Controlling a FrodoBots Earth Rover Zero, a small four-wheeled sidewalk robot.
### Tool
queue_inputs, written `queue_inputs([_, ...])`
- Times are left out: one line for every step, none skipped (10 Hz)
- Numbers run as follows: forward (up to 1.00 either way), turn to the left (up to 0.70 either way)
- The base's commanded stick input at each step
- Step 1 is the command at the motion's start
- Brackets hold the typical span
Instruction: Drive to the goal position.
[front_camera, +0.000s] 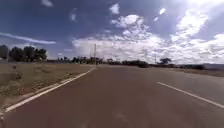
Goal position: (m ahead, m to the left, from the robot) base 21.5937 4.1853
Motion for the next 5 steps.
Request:
queue_inputs([1.00, 0.00])
queue_inputs([1.00, 0.00])
queue_inputs([1.00, 0.00])
queue_inputs([1.00, 0.00])
queue_inputs([1.00, 0.00])
